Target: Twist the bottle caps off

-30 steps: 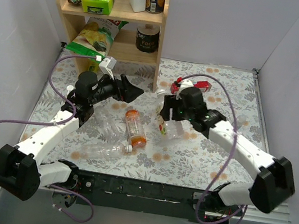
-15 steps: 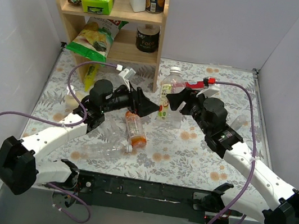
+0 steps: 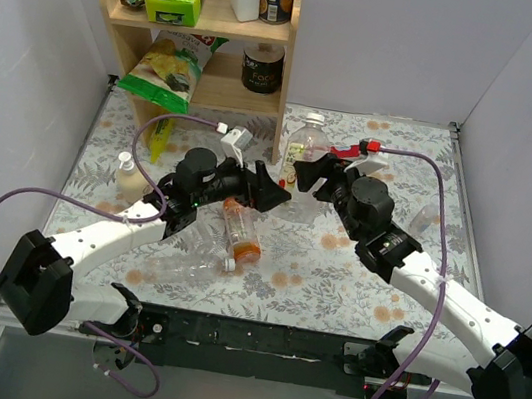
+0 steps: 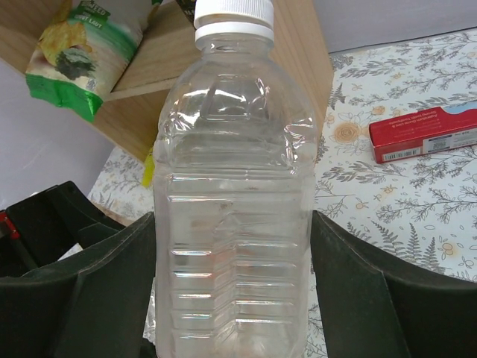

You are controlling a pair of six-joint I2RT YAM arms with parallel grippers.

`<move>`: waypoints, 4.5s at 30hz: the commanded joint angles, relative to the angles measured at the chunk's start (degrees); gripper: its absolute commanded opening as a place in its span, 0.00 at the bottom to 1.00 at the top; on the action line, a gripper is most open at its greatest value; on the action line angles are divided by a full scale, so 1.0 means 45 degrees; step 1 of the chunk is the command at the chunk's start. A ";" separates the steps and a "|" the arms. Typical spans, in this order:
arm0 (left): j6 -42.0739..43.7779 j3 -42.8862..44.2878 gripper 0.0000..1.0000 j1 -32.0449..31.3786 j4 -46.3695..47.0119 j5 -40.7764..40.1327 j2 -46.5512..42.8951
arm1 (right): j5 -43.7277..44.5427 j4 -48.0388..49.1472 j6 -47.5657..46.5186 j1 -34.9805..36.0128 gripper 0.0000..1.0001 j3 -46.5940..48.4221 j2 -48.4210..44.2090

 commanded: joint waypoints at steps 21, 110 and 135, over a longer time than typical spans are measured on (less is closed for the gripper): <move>0.0729 0.1154 0.80 -0.0704 0.0550 -0.0131 0.1359 | 0.0478 0.1394 0.0518 0.0885 0.24 0.0177 0.0375; 0.4636 -0.0505 0.15 -0.2814 0.0687 -0.0678 -0.0359 | -0.7939 -0.3391 0.0283 -0.4173 0.57 0.3263 -0.0231; 0.4773 -0.0525 0.20 -0.2775 0.1350 0.3557 -0.0788 | -1.3894 0.1802 -0.1044 -0.5930 0.01 0.0881 -0.1168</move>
